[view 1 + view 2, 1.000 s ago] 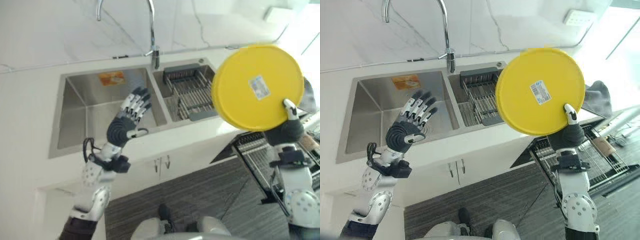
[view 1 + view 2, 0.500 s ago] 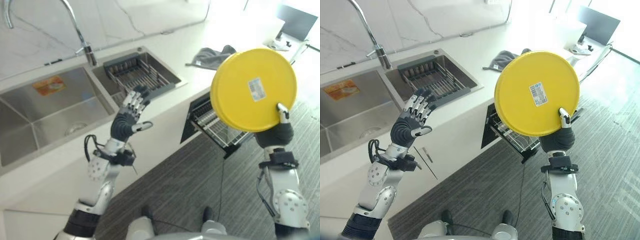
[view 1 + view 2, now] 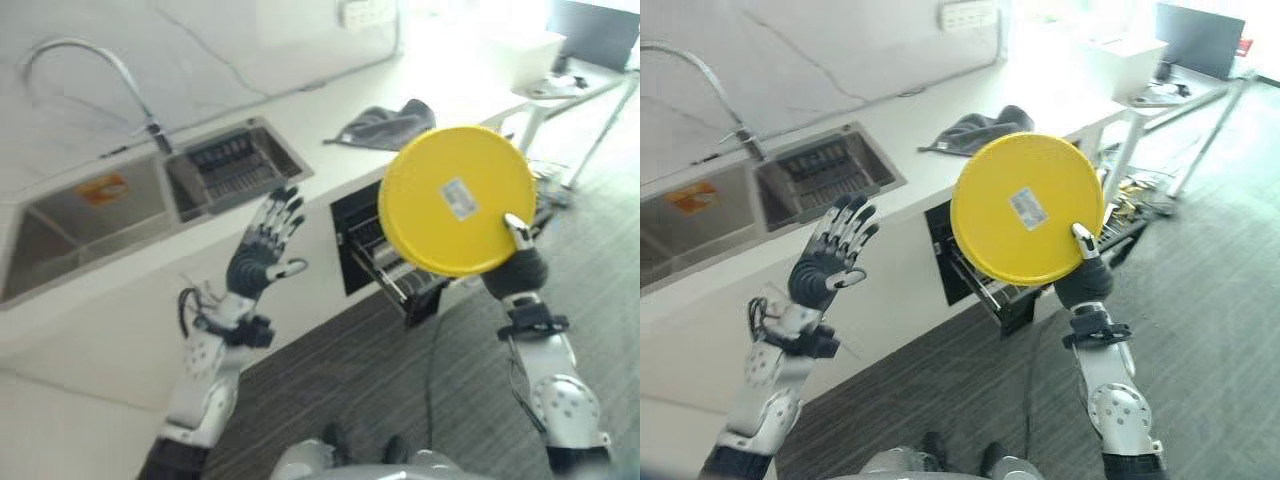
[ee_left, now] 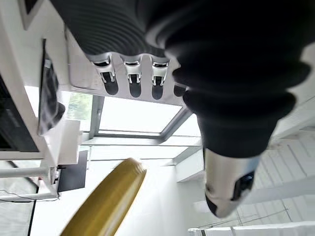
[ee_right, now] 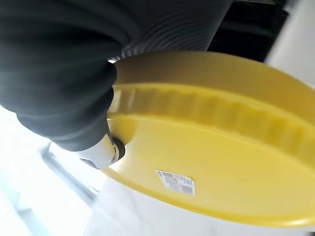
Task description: Place the dishes in the dishwasher.
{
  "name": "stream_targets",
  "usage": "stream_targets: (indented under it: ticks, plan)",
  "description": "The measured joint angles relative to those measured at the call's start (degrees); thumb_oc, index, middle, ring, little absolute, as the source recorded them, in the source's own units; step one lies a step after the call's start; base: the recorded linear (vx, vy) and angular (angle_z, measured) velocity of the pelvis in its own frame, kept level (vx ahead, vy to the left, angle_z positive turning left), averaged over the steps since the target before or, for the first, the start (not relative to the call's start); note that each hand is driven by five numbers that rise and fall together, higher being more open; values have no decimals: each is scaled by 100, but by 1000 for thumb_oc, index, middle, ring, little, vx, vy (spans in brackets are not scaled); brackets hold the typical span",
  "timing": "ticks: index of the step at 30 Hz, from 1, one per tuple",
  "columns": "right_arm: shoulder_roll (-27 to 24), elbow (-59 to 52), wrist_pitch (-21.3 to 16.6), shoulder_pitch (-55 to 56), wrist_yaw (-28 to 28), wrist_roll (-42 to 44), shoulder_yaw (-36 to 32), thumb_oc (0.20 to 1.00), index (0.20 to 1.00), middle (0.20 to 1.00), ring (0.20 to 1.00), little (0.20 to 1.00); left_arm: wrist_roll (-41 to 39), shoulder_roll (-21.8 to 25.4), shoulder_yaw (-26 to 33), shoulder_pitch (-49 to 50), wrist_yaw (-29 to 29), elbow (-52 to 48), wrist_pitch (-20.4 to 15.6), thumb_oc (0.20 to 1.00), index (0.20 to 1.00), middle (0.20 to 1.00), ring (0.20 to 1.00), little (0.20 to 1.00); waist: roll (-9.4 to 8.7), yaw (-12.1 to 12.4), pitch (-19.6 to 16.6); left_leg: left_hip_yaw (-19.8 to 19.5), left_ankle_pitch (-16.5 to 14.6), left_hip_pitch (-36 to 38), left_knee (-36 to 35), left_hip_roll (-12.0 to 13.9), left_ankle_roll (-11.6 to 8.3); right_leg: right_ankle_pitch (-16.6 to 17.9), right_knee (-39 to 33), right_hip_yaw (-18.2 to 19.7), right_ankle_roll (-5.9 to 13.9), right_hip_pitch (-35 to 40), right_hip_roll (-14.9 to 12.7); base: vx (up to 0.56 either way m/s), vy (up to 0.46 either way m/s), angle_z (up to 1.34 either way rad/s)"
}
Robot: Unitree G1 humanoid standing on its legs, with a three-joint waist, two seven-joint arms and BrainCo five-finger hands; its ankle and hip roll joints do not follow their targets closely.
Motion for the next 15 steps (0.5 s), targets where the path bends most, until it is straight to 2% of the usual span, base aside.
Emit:
stream_targets:
  ticks: [1, 2, 3, 4, 5, 6, 7, 8, 9, 10, 11, 13, 14, 15]
  plan:
    - [12, 118, 12, -113, 69, -56, 106, 200, 200, 200, 200, 200, 126, 21, 4, -30, 122, 9, 2, 1000, 1000, 1000, 1000, 1000, -128, 75, 9, -145, -64, 75, -16, -33, 102, 10, 15, 108, 13, -7, 8, 210, 147, -44]
    - [-14, 154, 53, -185, 125, -90, 131, 200, 200, 200, 200, 200, 207, 70, 9, -32, 224, 4, 5, 1000, 1000, 1000, 1000, 1000, -277, 165, 14, -437, -70, 249, -120, -119, 108, 4, 48, 257, 5, 1, 26, 217, 141, -57]
    - [-66, 116, 56, -189, 204, -88, 61, 200, 200, 200, 200, 200, 226, 116, 19, -46, 267, -11, 5, 1000, 1000, 1000, 1000, 1000, -347, 179, 23, -506, -65, 376, -147, -123, 129, -1, 69, 311, 5, 17, 66, 261, 165, -49]
    - [-71, 81, 46, -186, 256, -88, -82, 200, 200, 200, 200, 200, 226, 160, 24, -105, 298, -5, 10, 1000, 1000, 1000, 1000, 1000, -416, 145, 86, -506, -32, 418, -183, -130, 278, -70, 176, 306, 31, 2, 60, 402, 265, -29]
    - [6, 82, -31, -163, 268, -85, -315, 200, 200, 200, 200, 200, 237, 156, 28, -201, 286, 54, 14, 1000, 1000, 1000, 1000, 1000, -500, 66, 205, -475, -133, 581, -146, -152, 610, -306, 766, 275, 399, -110, -42, 339, 231, -21]
    - [56, 76, -44, -167, 276, -84, -332, 200, 200, 200, 200, 200, 239, 117, 44, -213, 285, 105, 19, 1000, 1000, 1000, 1000, 1000, -441, 52, 251, -482, -151, 625, -109, -42, 704, -391, 1491, 268, 558, -369, -117, 296, 203, -23]
    - [114, 30, -44, -161, 286, -83, -335, 200, 200, 200, 200, 200, 240, 102, 52, -217, 291, 113, 32, 1000, 1000, 1000, 1000, 1000, -339, 45, 292, -467, -211, 614, 52, 68, 796, -454, 2273, 237, 575, -648, -250, 201, 86, -9]
    - [99, -52, -26, -159, 302, -93, -311, 200, 200, 200, 200, 200, 257, 86, 46, -228, 291, 102, 38, 1000, 1000, 1000, 1000, 1000, -307, 29, 284, -486, -253, 631, 54, 46, 852, -599, 2912, 216, 562, -863, -493, 231, 72, 7]
    - [99, -239, -21, -180, 314, -98, -291, 200, 200, 200, 200, 200, 404, 104, 48, -241, 308, 42, 28, 1000, 1000, 1000, 1000, 1000, -298, 61, 276, -545, -316, 684, 58, -11, 901, -624, 3115, 309, 661, -920, -779, 231, -1, 23]
    - [102, -372, -10, -240, 339, -99, -250, 200, 200, 200, 200, 200, 431, 147, 41, -257, 332, 38, 22, 1000, 1000, 1000, 1000, 1000, -272, 78, 274, -588, -345, 692, 76, -32, 930, -628, 3109, 351, 647, -895, -1010, 237, -129, 32]
    - [102, -393, -7, -346, 388, -98, -203, 200, 200, 200, 200, 200, 464, 329, 29, -271, 373, 25, 25, 1000, 1000, 1000, 1000, 1000, -245, 152, 251, -601, -243, 807, 17, -28, 851, -612, 2410, 257, 663, -618, -1230, 273, -185, 26]
    - [89, -275, -7, -432, 411, -80, -200, 200, 200, 200, 200, 200, 459, 440, 67, -286, 441, 27, 36, 1000, 1000, 1000, 1000, 1000, -272, 228, 239, -614, -277, 821, 18, 1, 769, -459, 1545, 217, 614, -410, -1379, 213, -193, 11]
    - [89, -254, -7, -439, 411, -80, -200, 200, 200, 200, 200, 200, 457, 447, 72, -287, 447, 27, 36, 1000, 1000, 1000, 1000, 1000, -271, 235, 238, -618, -281, 821, 19, 5, 761, -434, 1392, 198, 631, -365, -1393, 159, -180, 1]
    - [87, -209, -8, -444, 377, -80, -213, 200, 200, 200, 200, 200, 454, 406, 86, -241, 503, 6, 35, 1000, 1000, 1000, 1000, 1000, -274, 253, 238, -672, -316, 822, 17, 28, 694, 129, -133, 418, 868, -82, -1455, 196, -272, 9]
